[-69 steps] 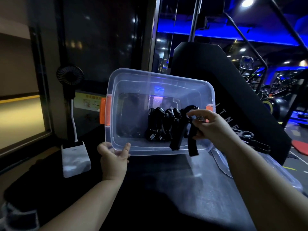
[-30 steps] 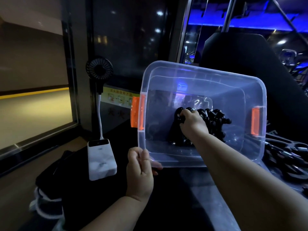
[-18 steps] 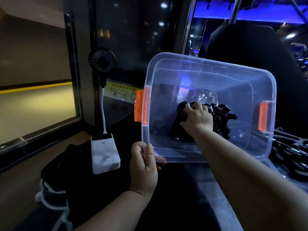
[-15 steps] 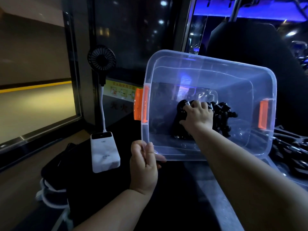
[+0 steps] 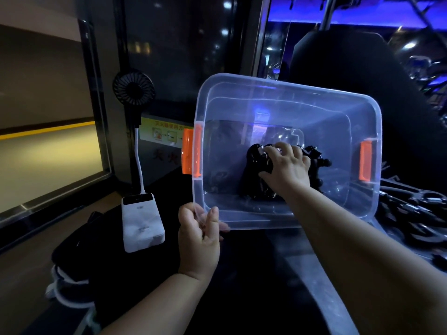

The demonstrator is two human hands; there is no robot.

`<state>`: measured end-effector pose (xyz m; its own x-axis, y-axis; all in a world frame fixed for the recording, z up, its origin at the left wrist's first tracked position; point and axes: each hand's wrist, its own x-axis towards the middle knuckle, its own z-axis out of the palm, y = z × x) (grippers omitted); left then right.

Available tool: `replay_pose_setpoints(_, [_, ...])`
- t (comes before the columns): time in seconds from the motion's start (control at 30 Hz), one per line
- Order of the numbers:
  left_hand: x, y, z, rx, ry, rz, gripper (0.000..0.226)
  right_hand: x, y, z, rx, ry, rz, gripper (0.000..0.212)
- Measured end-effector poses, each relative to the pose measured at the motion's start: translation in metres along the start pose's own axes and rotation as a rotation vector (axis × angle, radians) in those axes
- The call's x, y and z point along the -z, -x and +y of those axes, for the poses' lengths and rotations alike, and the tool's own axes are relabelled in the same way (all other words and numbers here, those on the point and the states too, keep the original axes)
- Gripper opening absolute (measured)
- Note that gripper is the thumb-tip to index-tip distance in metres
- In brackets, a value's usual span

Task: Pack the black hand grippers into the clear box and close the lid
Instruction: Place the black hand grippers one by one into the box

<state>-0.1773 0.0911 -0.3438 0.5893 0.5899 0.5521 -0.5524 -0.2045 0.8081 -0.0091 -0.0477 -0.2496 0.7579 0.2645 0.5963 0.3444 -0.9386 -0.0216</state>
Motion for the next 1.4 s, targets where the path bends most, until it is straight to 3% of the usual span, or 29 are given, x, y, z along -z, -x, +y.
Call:
replay_pose_setpoints(0.13, [0.000,0.000,-0.001,-0.021,-0.002,0.006,0.024,0.009,0.011,0.022,-0.086,-0.067,0.057,0.059])
replay_pose_setpoints(0.4, [-0.003,0.000,-0.004,-0.018,-0.019,0.032,0.019,0.028,0.057,0.094,-0.245,-0.180,0.355,0.038])
replay_pose_setpoints(0.53, [-0.004,0.000,-0.004,-0.018,-0.025,0.037,0.020,0.033,0.078,0.113,-0.262,-0.162,0.396,0.035])
replay_pose_setpoints(0.63, [-0.005,0.000,-0.005,-0.022,-0.047,0.045,0.020,0.032,0.076,0.097,-0.007,-0.075,0.293,0.035])
replay_pose_setpoints(0.7, [-0.005,0.000,-0.004,-0.013,-0.051,0.045,0.020,0.029,0.064,0.071,0.145,-0.070,0.107,0.042])
replay_pose_setpoints(0.8, [-0.003,0.001,-0.003,0.010,-0.058,0.036,0.019,0.018,0.041,0.034,0.215,-0.048,-0.138,0.058])
replay_pose_setpoints(0.97, [-0.002,0.001,0.001,0.022,-0.038,0.034,0.024,0.006,0.010,0.008,0.148,0.086,-0.123,0.058])
replay_pose_setpoints(1.13, [-0.002,0.001,0.000,0.017,-0.031,0.032,0.020,-0.002,-0.005,-0.010,0.271,0.246,-0.011,0.060])
replay_pose_setpoints(1.4, [0.000,0.000,0.002,0.008,-0.001,0.016,0.026,-0.025,-0.026,-0.039,0.379,0.394,-0.245,0.076])
